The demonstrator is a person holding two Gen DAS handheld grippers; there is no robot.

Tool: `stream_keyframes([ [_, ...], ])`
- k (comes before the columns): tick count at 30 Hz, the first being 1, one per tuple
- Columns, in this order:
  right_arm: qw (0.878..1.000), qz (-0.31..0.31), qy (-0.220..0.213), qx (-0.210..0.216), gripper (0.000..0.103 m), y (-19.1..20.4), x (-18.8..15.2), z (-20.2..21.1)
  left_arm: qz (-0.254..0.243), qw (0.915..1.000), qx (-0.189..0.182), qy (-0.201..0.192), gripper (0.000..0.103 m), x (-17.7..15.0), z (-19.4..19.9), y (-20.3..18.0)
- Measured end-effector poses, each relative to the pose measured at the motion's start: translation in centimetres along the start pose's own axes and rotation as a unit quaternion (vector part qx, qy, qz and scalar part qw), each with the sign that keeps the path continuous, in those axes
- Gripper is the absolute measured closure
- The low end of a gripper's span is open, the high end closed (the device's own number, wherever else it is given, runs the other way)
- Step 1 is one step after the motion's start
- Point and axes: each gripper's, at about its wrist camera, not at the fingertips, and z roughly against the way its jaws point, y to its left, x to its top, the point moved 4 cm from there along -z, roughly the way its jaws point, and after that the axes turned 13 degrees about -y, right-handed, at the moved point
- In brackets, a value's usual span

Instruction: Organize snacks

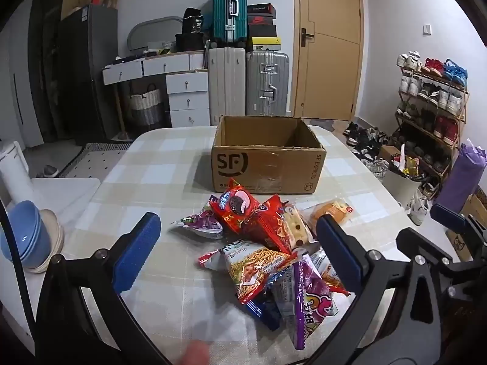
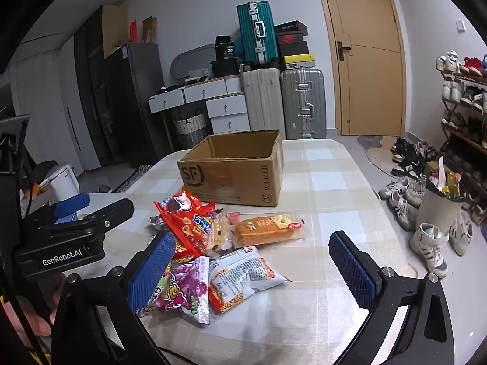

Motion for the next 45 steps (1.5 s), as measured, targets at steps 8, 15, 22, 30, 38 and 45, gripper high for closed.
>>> stream_keyframes([
  [8,1.0,0.012,-0.003,0.015,0.0,-0.1,0.0,0.1,0.01,0.9986,0.016,-0.05,0.001,0.7,1.0,1.0],
  [15,1.0,-0.003,-0.005,-0.01,0.0,-1.5,0.1,0.0,-0.001,0.9979,0.024,-0.061,0.001,0.7,1.8,0.7],
  [22,1.0,0.001,-0.003,-0.013,0.0,-0.9,-0.2,-0.5,-0.004,0.9974,0.026,-0.067,0.001,0.8,2.3,0.9],
  [30,1.0,0.001,-0.004,-0.013,0.0,-0.9,-0.3,-0.4,-0.004,0.9974,0.026,-0.067,0.001,0.7,2.3,1.0],
  [38,1.0,0.001,-0.004,-0.014,0.0,-0.9,-0.3,-0.4,-0.004,0.9974,0.027,-0.066,0.001,0.7,2.3,0.9],
  [45,1.0,0.001,-0.003,-0.013,0.0,-0.9,-0.3,-0.4,-0.003,0.9974,0.027,-0.067,0.001,0.6,2.3,0.9],
])
